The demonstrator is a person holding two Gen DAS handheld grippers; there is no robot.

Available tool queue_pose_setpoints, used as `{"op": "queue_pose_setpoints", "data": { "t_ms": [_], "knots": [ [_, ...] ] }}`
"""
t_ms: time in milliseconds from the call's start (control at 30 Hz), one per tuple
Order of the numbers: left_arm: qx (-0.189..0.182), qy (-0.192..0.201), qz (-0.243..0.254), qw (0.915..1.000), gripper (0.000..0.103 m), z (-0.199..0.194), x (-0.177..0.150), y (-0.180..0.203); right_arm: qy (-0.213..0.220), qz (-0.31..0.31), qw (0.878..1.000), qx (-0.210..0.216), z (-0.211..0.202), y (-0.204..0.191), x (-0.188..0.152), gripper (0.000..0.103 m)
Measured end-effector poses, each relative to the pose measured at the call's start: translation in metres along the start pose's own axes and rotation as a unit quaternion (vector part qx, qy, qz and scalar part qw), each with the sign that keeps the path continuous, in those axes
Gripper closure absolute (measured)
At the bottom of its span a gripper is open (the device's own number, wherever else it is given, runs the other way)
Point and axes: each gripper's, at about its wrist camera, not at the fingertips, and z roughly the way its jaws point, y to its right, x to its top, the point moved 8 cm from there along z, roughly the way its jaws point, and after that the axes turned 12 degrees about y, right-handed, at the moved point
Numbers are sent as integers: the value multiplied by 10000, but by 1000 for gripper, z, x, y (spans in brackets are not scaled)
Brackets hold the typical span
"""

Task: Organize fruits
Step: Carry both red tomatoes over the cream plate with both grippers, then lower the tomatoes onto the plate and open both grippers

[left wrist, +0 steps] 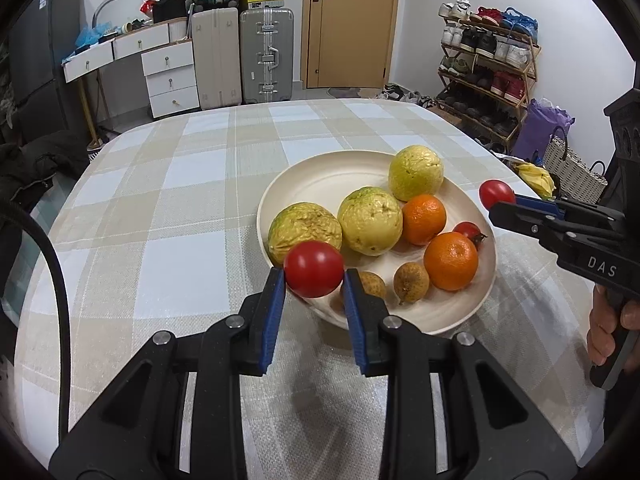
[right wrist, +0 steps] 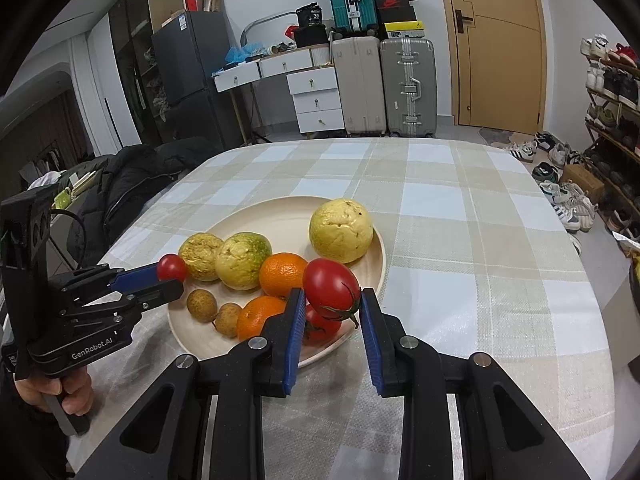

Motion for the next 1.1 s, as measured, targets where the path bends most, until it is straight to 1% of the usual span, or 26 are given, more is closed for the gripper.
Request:
{"op": "queue_pose_setpoints", "data": {
  "t_ms": [367,633,700,767,833,867,900,933,1000,1033,1067,1100],
  "knots": [
    [32,35,11,10000,76,15,6,0,-137,133,9998,-49,18,6,-2,75],
    [51,17,64,10000,76,20,7,5,-163,95,9998,-100,22,4,-3,75],
    [41,37,51,10000,76,18,6,6,-166,103,9997,-112,22,5,-3,73],
    [25,54,69,10000,76,16,6,7,-154,142,9997,-119,22,7,-3,62],
    [28,84,109,9999,75,13,5,8,-79,173,9997,-137,18,9,-2,60],
    [34,108,113,9999,72,11,6,8,-54,174,9997,-144,16,9,-1,58],
    [41,130,105,9999,66,8,5,8,-41,164,9997,-149,13,10,-1,56],
    [54,166,88,9998,63,5,5,8,-21,151,9998,-155,11,10,-2,52],
    [136,270,48,9995,45,-2,6,5,34,93,9998,-193,6,10,-3,49],
    [193,352,31,9992,41,-7,6,4,49,57,9998,-204,3,10,-4,41],
    [235,447,8,9987,31,-11,7,2,72,14,9998,-207,0,9,-5,29],
    [267,539,-23,9982,23,-16,8,0,124,-19,9997,-221,-4,8,-6,22]
  ]
}}
